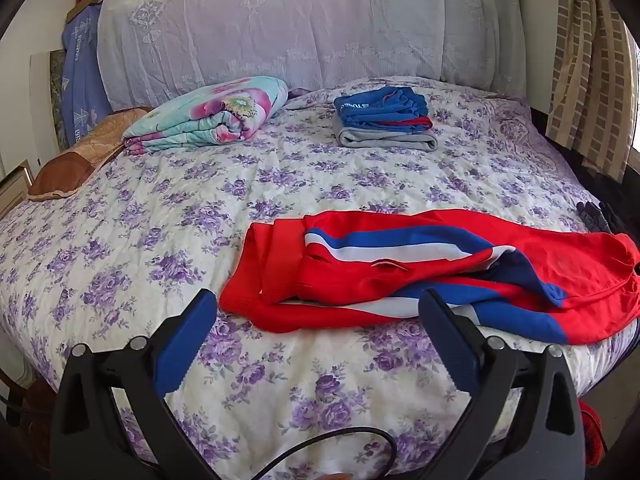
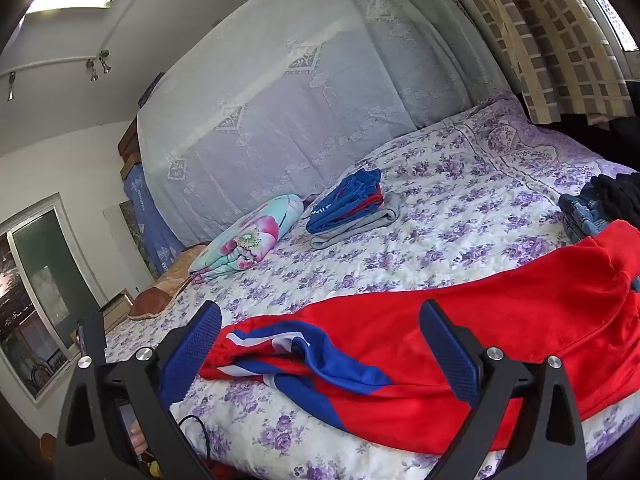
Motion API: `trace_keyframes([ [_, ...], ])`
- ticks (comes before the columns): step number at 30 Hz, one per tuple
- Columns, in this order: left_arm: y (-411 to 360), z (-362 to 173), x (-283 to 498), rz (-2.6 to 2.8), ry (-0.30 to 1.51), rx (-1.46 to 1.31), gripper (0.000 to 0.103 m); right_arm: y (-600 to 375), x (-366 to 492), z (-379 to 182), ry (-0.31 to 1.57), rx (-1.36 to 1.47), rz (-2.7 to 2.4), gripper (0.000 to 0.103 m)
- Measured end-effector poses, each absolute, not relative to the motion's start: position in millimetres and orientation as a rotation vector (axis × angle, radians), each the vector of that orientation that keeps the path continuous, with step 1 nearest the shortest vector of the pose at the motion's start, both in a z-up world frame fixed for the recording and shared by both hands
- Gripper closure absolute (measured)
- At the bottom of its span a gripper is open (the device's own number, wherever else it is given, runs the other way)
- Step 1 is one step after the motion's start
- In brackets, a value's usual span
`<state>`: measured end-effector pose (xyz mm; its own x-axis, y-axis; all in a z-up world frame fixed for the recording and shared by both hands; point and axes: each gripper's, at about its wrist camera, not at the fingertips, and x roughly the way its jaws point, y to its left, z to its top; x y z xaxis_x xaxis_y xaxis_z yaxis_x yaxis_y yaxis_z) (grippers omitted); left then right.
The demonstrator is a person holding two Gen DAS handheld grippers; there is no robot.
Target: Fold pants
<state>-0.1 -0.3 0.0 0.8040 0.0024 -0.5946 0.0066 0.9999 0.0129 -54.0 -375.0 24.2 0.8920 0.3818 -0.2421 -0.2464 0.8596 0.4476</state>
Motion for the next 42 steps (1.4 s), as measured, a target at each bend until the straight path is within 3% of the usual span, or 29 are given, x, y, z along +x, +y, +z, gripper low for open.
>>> trace_keyframes([
  [42, -0.3, -0.1, 0.2, 0.0, 0.639, 0.015, 0.005, -379.4, -54.0, 22.7, 0.342, 0.424, 0.334, 0.004],
])
